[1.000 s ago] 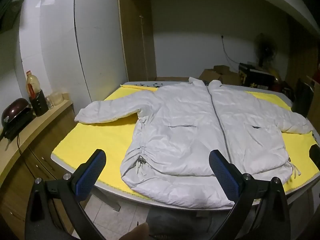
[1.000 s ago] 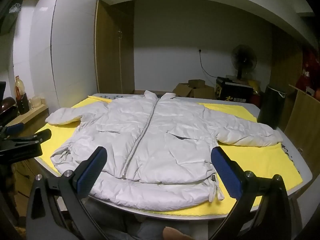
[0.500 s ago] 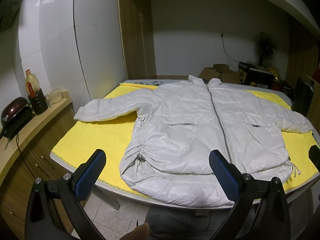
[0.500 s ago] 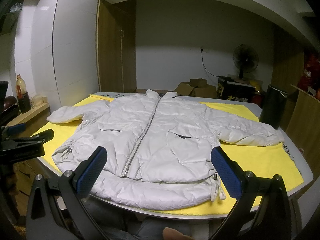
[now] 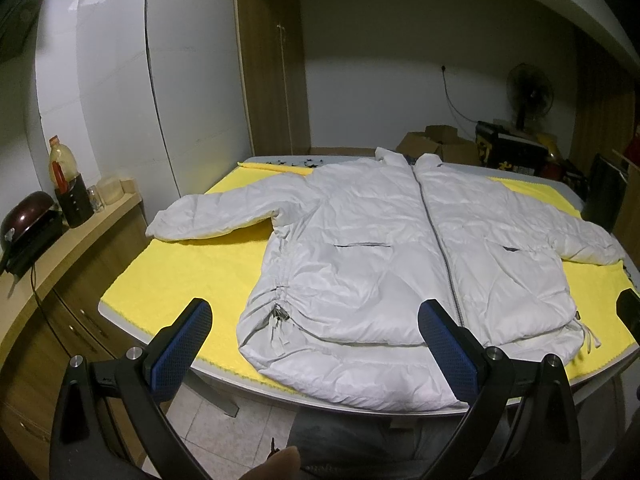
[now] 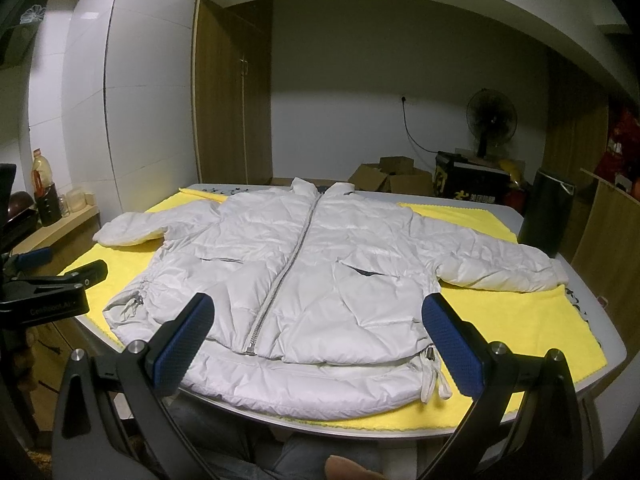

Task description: Fold large clothes

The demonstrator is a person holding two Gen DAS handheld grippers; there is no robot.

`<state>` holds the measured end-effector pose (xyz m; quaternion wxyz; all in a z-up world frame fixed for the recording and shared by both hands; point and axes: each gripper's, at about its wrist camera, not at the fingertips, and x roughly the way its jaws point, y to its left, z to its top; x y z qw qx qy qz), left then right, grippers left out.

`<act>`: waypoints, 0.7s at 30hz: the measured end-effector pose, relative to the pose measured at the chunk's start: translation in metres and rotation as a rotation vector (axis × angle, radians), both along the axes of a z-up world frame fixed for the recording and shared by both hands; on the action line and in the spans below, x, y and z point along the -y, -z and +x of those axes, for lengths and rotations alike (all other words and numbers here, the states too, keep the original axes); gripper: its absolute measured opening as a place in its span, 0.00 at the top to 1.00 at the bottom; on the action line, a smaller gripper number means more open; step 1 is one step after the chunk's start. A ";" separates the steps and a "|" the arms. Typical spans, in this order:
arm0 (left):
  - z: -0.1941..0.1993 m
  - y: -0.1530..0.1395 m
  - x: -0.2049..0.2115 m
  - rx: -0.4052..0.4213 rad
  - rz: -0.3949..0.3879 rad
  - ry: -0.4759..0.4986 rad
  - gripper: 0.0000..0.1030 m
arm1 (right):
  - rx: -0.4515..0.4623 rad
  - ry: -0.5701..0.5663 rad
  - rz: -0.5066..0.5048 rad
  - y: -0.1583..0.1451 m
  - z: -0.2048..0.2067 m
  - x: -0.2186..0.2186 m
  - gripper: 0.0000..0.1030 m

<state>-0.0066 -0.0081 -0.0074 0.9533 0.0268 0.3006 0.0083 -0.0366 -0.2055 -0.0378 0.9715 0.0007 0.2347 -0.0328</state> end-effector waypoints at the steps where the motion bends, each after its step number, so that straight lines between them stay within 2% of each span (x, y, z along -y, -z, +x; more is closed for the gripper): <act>1: 0.000 0.000 0.000 -0.002 -0.001 0.000 0.00 | 0.000 -0.001 0.000 0.000 0.000 0.000 0.00; 21: 0.003 0.003 0.000 -0.018 -0.009 0.004 0.00 | -0.006 -0.009 -0.008 0.003 0.000 -0.001 0.00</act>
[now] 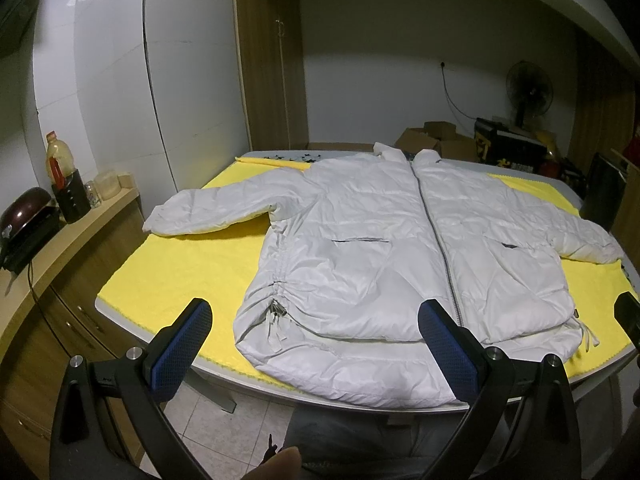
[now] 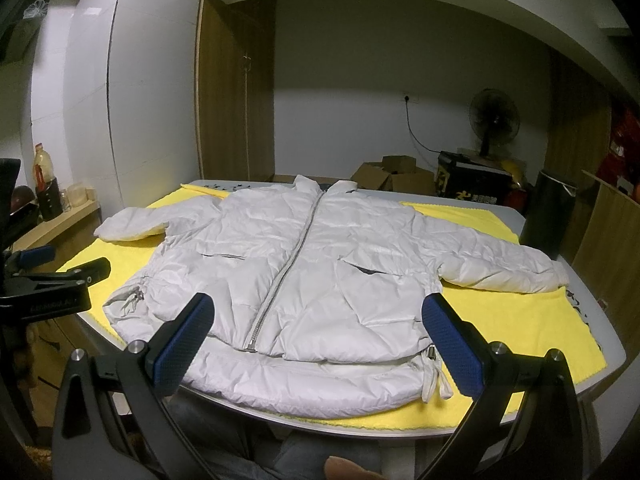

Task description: Fold large clothes

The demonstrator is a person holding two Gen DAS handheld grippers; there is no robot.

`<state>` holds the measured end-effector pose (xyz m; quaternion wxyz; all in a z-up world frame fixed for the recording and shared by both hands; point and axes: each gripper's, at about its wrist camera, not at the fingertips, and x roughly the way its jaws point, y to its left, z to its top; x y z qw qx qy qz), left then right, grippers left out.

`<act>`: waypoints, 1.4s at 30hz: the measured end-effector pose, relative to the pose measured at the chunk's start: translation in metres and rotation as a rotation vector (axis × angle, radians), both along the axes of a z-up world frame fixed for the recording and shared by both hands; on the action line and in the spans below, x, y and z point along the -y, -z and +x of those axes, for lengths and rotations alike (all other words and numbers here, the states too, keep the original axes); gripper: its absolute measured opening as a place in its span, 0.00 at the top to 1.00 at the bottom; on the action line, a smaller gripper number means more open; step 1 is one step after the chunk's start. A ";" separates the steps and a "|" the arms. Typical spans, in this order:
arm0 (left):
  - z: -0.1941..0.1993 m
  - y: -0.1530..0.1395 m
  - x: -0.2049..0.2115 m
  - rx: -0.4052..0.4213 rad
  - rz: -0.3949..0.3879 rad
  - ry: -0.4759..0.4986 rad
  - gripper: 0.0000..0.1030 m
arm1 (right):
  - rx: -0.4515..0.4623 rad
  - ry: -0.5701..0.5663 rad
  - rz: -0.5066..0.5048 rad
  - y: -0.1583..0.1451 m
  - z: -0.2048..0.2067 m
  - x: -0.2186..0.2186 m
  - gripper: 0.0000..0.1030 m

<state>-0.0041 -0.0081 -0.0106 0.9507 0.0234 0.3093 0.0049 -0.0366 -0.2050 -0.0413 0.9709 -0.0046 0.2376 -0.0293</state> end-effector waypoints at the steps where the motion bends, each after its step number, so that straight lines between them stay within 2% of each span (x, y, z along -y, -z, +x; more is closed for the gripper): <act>1: 0.000 0.000 0.000 0.000 0.000 0.000 0.00 | 0.000 0.001 0.000 -0.001 0.000 0.000 0.00; 42: -0.002 0.003 0.002 -0.015 -0.004 0.010 0.00 | -0.009 -0.005 -0.011 0.003 0.000 -0.003 0.00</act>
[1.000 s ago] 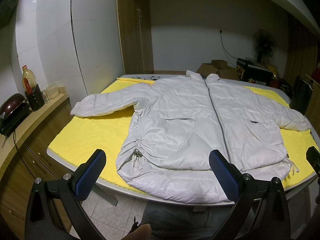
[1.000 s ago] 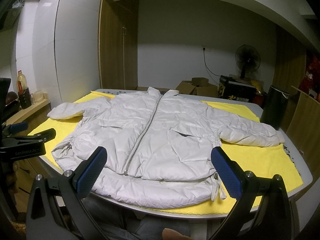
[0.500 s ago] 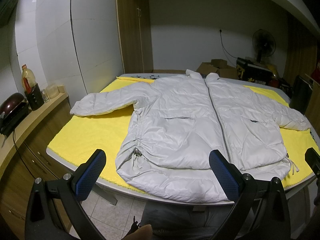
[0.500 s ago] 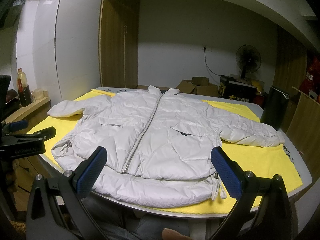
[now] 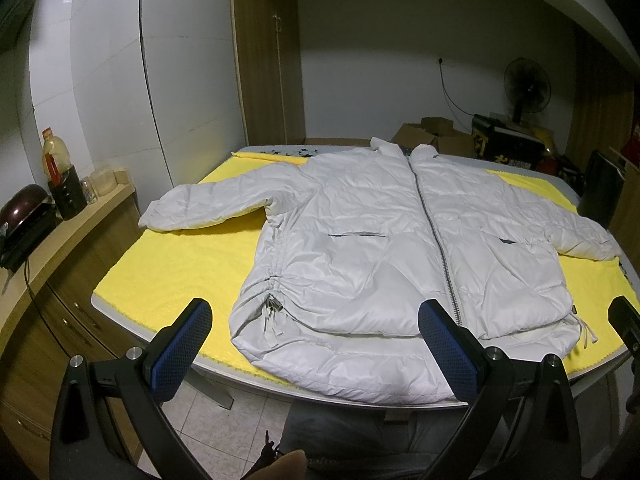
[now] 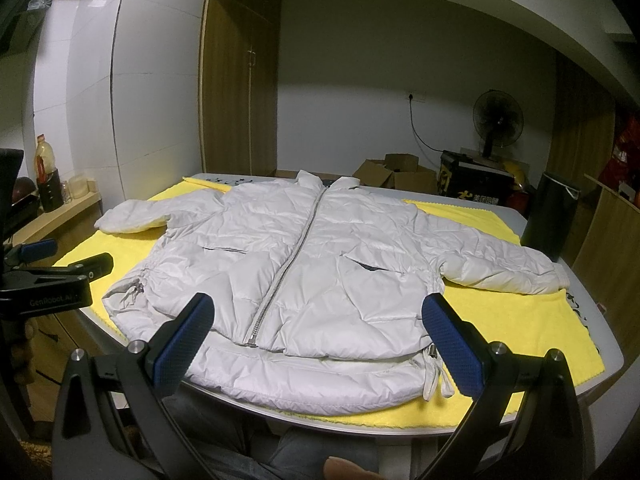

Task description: Fold large clothes

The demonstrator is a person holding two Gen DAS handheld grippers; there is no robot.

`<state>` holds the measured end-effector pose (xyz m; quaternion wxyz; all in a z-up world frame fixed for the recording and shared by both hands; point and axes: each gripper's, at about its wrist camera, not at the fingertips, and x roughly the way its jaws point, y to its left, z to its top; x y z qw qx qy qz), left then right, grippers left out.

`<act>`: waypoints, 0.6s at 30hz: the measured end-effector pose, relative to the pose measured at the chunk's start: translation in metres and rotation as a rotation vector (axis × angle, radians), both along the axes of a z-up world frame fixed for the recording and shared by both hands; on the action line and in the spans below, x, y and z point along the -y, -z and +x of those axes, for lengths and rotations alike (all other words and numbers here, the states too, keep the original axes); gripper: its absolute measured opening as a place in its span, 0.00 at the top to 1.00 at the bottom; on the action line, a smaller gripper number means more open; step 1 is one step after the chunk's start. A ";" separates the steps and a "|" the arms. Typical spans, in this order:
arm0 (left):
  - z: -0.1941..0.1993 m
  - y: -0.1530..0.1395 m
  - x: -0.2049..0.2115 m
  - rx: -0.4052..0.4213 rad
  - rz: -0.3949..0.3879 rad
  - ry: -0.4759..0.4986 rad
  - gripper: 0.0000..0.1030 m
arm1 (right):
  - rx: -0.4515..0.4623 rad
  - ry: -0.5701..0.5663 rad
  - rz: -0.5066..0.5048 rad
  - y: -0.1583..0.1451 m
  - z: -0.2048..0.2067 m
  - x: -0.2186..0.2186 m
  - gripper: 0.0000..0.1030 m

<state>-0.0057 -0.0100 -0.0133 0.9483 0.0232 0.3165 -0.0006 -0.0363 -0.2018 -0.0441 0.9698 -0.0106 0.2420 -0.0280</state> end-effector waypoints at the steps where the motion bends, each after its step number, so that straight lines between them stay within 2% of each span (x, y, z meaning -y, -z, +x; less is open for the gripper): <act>1: 0.000 0.001 0.000 -0.001 0.000 0.000 0.00 | -0.001 -0.001 -0.001 0.000 0.001 -0.001 0.00; 18: 0.001 0.002 0.001 -0.008 -0.004 0.002 0.00 | -0.009 -0.015 -0.020 0.001 0.001 -0.005 0.00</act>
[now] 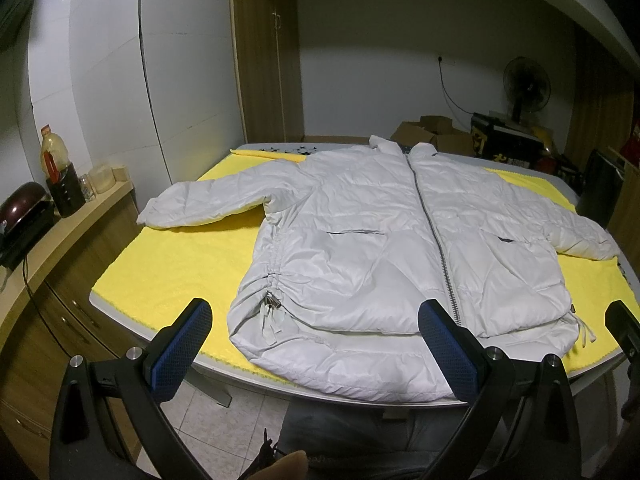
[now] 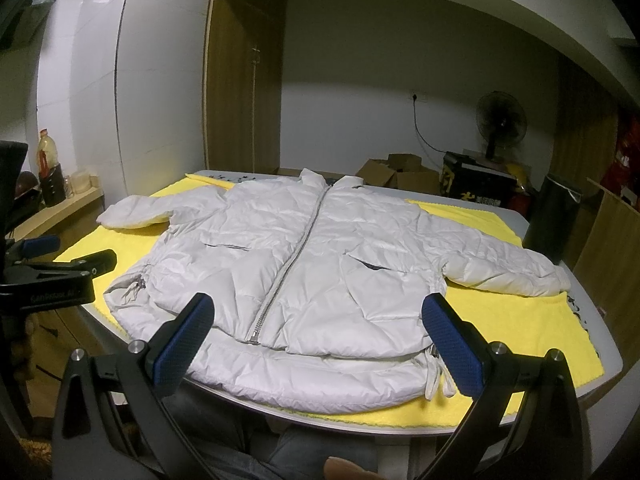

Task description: Fold large clothes

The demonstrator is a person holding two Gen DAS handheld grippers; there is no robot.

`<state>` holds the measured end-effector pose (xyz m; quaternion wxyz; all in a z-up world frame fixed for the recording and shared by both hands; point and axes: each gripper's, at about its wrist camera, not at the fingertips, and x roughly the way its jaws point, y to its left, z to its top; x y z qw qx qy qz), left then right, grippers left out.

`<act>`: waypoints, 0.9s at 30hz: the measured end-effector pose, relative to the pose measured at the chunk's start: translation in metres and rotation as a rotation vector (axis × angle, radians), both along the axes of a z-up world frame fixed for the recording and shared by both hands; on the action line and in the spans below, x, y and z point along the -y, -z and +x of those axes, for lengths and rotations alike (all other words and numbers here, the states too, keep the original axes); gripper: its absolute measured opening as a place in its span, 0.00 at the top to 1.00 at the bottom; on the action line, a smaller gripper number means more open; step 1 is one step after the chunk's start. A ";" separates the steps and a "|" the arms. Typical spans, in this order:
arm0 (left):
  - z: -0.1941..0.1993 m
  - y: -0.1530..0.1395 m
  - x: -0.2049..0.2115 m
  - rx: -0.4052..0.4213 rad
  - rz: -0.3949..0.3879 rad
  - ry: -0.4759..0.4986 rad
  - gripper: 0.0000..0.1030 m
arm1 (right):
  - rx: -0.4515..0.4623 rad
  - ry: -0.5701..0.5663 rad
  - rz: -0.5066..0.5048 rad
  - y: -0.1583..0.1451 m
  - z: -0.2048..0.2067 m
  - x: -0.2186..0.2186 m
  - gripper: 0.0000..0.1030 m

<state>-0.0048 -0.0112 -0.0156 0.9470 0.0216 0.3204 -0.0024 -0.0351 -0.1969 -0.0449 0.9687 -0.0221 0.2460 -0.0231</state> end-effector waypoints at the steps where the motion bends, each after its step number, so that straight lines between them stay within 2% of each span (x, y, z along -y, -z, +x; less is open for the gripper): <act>1: 0.000 0.000 0.000 0.000 0.000 0.000 0.00 | -0.001 -0.001 -0.001 0.000 0.000 0.000 0.00; 5: 0.003 0.004 -0.003 -0.030 -0.031 0.006 0.00 | -0.003 0.000 -0.002 0.000 0.000 -0.001 0.00; 8: 0.019 0.009 -0.021 -0.091 -0.157 0.029 0.00 | -0.001 0.005 -0.001 0.000 0.000 0.000 0.00; 12: 0.055 0.021 -0.082 -0.155 -0.432 0.012 0.00 | -0.010 0.007 0.002 0.006 0.005 0.001 0.00; 15: 0.096 0.037 -0.147 -0.197 -0.715 0.030 0.00 | -0.029 -0.003 0.005 0.015 0.014 0.005 0.00; 16: 0.115 0.047 -0.176 -0.199 -0.830 0.036 0.00 | -0.033 -0.011 0.008 0.019 0.018 0.007 0.00; 19: 0.159 0.074 -0.233 -0.218 -1.000 -0.005 0.00 | -0.038 -0.019 0.011 0.031 0.031 0.011 0.00; 22: 0.202 0.098 -0.272 -0.247 -1.038 -0.090 0.00 | -0.023 -0.008 -0.002 0.040 0.043 0.014 0.00; 27: 0.258 0.127 -0.296 -0.290 -1.057 -0.171 0.00 | -0.026 -0.003 -0.017 0.052 0.061 0.014 0.00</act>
